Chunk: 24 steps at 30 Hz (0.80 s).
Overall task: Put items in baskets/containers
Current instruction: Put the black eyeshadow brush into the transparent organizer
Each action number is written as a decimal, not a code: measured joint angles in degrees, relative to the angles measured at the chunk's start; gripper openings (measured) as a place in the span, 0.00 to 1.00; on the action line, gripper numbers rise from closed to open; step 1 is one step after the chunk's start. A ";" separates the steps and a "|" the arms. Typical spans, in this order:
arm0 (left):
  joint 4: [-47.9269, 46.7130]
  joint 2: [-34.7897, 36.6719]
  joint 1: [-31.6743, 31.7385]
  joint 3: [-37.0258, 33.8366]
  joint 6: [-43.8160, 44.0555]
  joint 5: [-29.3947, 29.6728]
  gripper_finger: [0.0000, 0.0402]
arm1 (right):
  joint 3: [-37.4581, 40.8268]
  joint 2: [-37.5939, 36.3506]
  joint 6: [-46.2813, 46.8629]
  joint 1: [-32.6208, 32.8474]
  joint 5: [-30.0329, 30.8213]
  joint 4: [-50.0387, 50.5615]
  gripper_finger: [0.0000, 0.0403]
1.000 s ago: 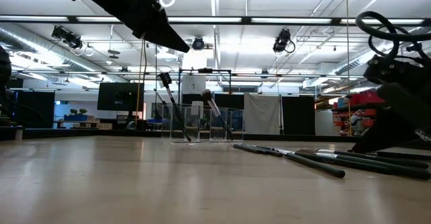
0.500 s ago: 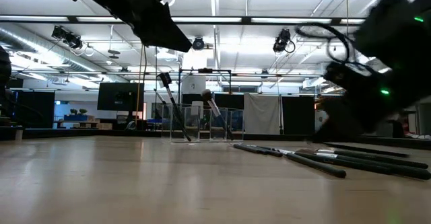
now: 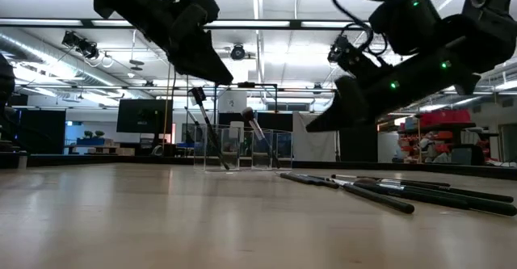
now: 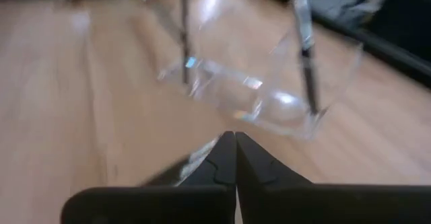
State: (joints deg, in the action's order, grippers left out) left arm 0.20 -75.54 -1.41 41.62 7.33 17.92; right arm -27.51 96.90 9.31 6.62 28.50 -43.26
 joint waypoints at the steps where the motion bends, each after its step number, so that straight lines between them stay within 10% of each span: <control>1: -0.26 -0.45 -0.11 -0.02 -0.01 0.02 0.34 | 0.00 0.00 -0.18 -0.15 -0.86 1.30 0.00; 17: 0.14 -4.40 -0.09 -0.02 1.96 0.02 0.34 | 0.02 -19.97 15.28 8.61 -5.05 38.57 0.29; 24: 0.27 -4.40 -0.05 -0.02 2.58 0.02 0.34 | 9.27 -17.91 24.57 15.34 3.95 26.70 0.39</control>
State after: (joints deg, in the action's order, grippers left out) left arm 0.47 -79.94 -1.45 41.60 9.91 17.93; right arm -18.24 78.99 33.88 21.96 32.46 -16.57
